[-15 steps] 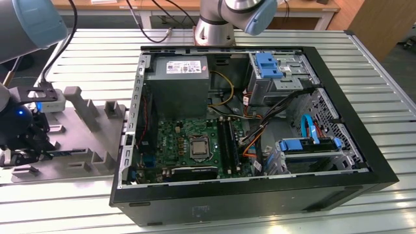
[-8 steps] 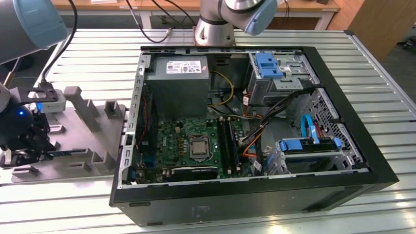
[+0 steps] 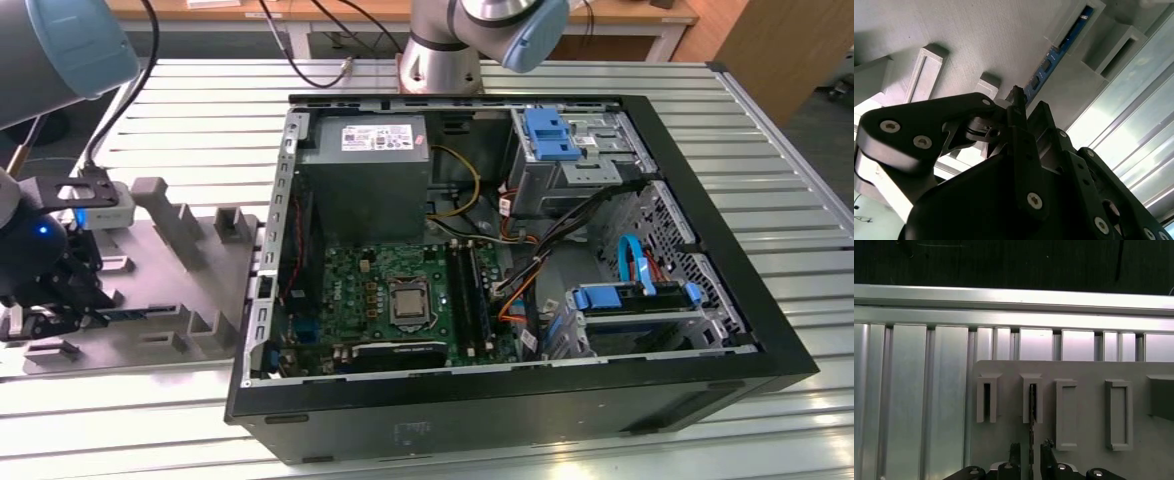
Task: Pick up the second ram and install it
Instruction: 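Pick up the second ram and move it above second insertion slot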
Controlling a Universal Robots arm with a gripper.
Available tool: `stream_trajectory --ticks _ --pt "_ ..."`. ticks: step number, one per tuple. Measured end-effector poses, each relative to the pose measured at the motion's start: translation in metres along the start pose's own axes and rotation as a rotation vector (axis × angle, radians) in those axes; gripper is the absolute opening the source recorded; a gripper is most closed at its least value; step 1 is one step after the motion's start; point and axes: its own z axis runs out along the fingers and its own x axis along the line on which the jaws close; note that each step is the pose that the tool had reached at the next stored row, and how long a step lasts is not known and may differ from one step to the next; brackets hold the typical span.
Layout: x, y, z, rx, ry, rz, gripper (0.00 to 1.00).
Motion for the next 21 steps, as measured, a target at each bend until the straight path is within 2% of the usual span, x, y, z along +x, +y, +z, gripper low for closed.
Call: stream_trajectory --ticks 16,18,19,21 --pt "-0.0010 0.0000 0.0001 0.0000 0.0000 0.000 0.30" --pt "-0.0011 0.0000 0.0001 0.0000 0.0000 0.000 0.28" --pt "-0.0011 0.0000 0.0001 0.0000 0.0000 0.000 0.22" --pt "-0.0011 0.0000 0.0001 0.0000 0.0000 0.000 0.22"
